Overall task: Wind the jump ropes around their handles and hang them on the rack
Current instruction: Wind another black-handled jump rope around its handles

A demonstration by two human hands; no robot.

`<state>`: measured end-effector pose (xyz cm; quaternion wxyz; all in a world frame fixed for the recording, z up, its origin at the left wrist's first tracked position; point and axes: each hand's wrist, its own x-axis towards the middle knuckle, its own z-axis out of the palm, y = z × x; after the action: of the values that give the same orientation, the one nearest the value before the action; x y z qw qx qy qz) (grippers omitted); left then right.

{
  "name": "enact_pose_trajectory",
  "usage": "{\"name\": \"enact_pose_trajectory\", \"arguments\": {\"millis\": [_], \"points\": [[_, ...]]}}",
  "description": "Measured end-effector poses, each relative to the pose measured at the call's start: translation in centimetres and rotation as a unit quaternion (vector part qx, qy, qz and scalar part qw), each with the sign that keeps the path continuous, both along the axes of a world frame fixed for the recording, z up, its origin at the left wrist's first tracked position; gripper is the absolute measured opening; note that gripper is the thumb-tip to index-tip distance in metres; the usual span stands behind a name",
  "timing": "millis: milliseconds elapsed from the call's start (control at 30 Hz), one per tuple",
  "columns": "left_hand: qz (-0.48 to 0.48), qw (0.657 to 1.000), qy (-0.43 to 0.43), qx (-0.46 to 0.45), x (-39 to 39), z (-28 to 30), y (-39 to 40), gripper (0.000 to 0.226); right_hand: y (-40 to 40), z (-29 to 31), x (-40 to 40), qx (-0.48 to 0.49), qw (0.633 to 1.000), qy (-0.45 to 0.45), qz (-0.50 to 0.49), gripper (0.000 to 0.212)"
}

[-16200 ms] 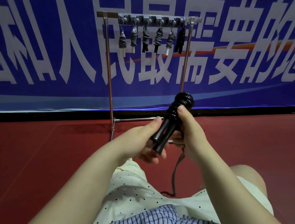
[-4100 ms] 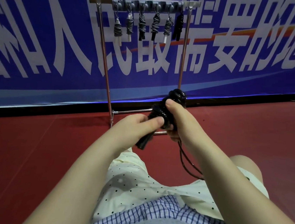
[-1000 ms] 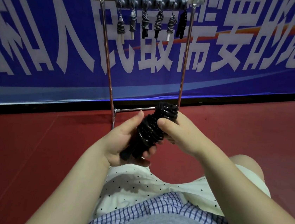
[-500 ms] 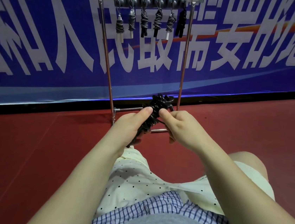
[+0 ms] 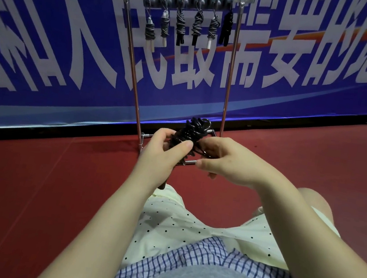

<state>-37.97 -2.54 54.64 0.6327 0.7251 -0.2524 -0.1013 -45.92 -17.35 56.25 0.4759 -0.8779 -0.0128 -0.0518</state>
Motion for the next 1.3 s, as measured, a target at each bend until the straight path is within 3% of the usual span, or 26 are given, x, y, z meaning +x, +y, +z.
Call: {"name": "enact_pose_trajectory", "arguments": {"millis": [167, 300, 367, 467, 567, 700, 867, 933, 1067, 1167, 1300], "points": [[-0.033, 0.999, 0.014, 0.015, 0.6, 0.0, 0.1, 0.04, 0.0, 0.1, -0.4, 0.022, 0.998, 0.053, 0.022, 0.031], [-0.001, 0.999, -0.032, 0.021, 0.8, 0.0, 0.4, 0.051, -0.2, 0.8, -0.3, -0.103, 0.992, 0.066, -0.029, 0.046], [0.008, 1.0, -0.027, -0.004, 0.9, 0.2, 0.4, 0.042, -0.4, 1.0, -0.2, -0.087, 0.993, 0.039, -0.067, 0.038], [-0.009, 0.999, 0.012, -0.042, 1.0, 0.6, 0.3, 0.03, -0.9, 1.0, -0.1, -0.065, 0.987, -0.006, -0.148, 0.007], [-0.023, 0.997, 0.041, -0.063, 1.2, 0.5, 0.5, 0.036, -1.4, 0.8, 0.0, -0.031, 0.979, -0.031, -0.2, 0.013], [-0.028, 0.995, 0.06, -0.072, 1.3, 0.4, 0.6, 0.035, -1.6, 0.7, 0.1, 0.043, 0.979, -0.025, -0.196, 0.024], [-0.034, 0.992, 0.105, -0.062, 1.1, 0.7, 0.7, 0.012, -1.5, 1.2, -0.4, 0.117, 0.974, -0.118, -0.154, 0.026], [-0.029, 0.994, 0.096, -0.052, 1.0, 0.5, 0.5, 0.019, -0.7, 1.7, -0.6, 0.1, 0.98, -0.14, -0.102, 0.022], [-0.021, 0.999, -0.012, 0.041, 0.6, 0.3, 0.3, 0.046, 0.3, 2.7, -0.7, 0.014, 0.988, -0.148, -0.045, 0.017], [-0.022, 0.994, -0.083, 0.063, 0.1, 1.3, 0.3, 0.051, 0.5, 3.0, -0.7, 0.163, 0.968, -0.189, -0.029, 0.011], [-0.034, 0.991, -0.107, 0.07, -1.3, 2.6, 0.0, 0.057, 1.6, 2.7, -0.6, 0.392, 0.892, -0.225, -0.003, 0.023]]}}
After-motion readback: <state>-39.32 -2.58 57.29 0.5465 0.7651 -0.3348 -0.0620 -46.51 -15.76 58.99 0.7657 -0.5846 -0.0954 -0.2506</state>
